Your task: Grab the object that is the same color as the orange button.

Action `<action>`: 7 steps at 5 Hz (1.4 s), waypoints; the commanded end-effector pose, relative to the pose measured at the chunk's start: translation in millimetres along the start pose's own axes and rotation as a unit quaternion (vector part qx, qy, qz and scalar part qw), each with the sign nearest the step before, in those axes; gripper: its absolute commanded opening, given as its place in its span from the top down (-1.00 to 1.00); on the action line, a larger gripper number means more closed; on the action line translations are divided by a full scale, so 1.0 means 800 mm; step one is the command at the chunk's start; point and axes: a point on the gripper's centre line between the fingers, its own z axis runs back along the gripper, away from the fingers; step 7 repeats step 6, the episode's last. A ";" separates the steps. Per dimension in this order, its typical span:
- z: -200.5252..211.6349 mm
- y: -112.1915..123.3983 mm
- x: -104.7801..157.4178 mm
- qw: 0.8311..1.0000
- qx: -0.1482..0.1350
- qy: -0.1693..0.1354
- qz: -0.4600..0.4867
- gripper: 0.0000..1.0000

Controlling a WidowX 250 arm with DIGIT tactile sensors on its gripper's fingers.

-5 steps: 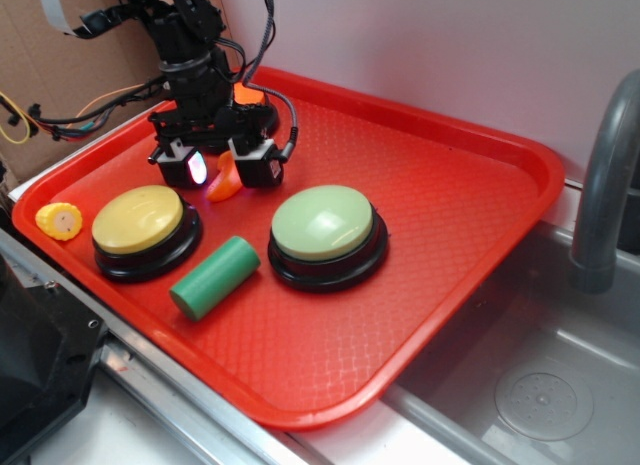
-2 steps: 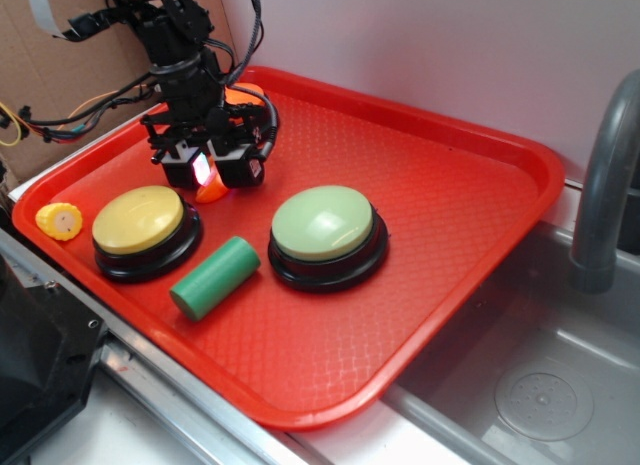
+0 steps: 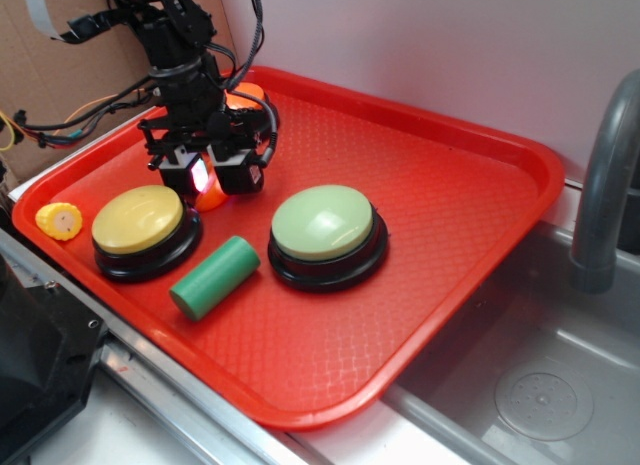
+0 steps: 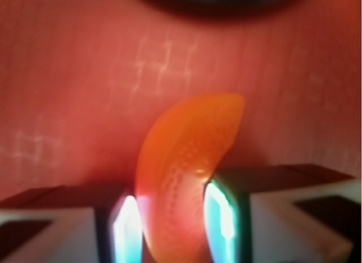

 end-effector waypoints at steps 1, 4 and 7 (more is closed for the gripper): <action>0.082 -0.029 0.007 0.997 -0.022 -0.058 0.041 1.00; 0.175 -0.074 -0.018 0.991 0.011 -0.085 -0.104 1.00; 0.193 -0.072 -0.021 0.983 0.001 -0.080 -0.166 1.00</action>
